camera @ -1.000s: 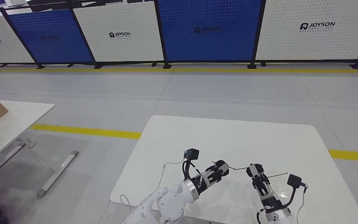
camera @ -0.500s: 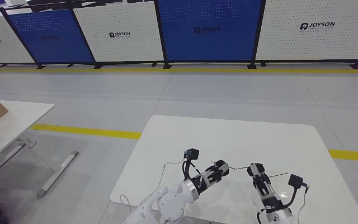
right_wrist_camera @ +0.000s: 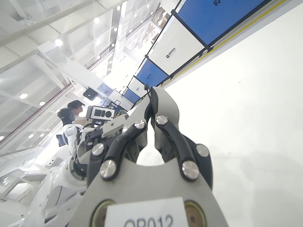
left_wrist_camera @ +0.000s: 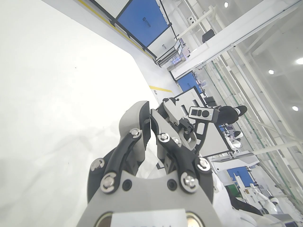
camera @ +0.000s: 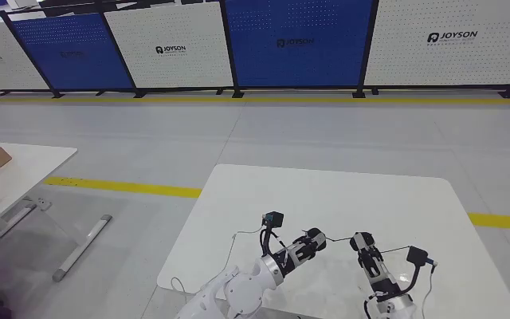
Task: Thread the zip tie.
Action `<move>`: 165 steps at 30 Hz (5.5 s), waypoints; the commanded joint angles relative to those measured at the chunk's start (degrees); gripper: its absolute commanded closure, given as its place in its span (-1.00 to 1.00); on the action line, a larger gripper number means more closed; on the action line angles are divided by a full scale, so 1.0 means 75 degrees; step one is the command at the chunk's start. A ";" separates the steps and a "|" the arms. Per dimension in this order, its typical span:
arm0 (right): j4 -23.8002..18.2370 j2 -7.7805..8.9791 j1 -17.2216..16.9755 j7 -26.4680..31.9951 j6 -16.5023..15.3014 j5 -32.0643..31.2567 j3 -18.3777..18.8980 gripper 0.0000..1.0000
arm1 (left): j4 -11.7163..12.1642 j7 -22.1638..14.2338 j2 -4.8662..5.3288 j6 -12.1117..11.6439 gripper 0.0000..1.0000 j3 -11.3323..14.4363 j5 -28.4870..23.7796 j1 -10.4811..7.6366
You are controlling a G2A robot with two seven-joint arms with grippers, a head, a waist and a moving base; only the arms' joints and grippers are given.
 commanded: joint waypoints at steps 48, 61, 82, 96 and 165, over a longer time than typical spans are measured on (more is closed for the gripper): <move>0.0058 -0.0048 0.0096 0.0552 -0.0226 0.0983 0.0135 0.46 | 0.0298 0.0309 -0.0133 -0.0390 1.00 0.0198 -0.1123 -0.0231; -0.0001 -0.0048 0.0046 0.0648 -0.0226 0.0810 0.0163 0.50 | 0.0272 0.0438 -0.0163 -0.0274 1.00 0.0271 -0.1046 -0.0267; -0.0009 -0.0024 0.0100 0.0974 -0.0226 0.0835 0.0113 1.00 | 0.0263 0.0393 -0.0171 -0.0337 1.00 0.0290 -0.0998 -0.0232; 0.0008 0.0003 0.0098 0.1010 -0.0226 0.0820 0.0118 1.00 | 0.0294 0.0318 -0.0177 -0.0361 1.00 0.0337 -0.0932 -0.0245; -0.0102 0.0191 0.0053 0.0842 -0.0226 0.0885 0.0067 1.00 | 0.0382 0.0549 -0.0273 -0.0026 0.06 0.0426 -0.0725 -0.0357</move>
